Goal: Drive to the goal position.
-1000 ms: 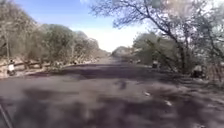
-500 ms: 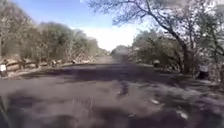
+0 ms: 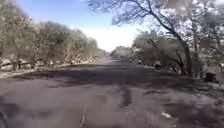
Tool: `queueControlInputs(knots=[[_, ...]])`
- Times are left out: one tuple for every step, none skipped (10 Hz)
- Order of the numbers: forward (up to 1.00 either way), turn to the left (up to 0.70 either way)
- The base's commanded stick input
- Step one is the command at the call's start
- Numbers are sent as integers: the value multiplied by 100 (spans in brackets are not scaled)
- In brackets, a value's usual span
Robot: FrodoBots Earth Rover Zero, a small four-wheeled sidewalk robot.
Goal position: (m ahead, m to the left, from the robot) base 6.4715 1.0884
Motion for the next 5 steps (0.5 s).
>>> queueControlInputs(knots=[[70,27],[70,27],[70,27],[70,0],[70,0]])
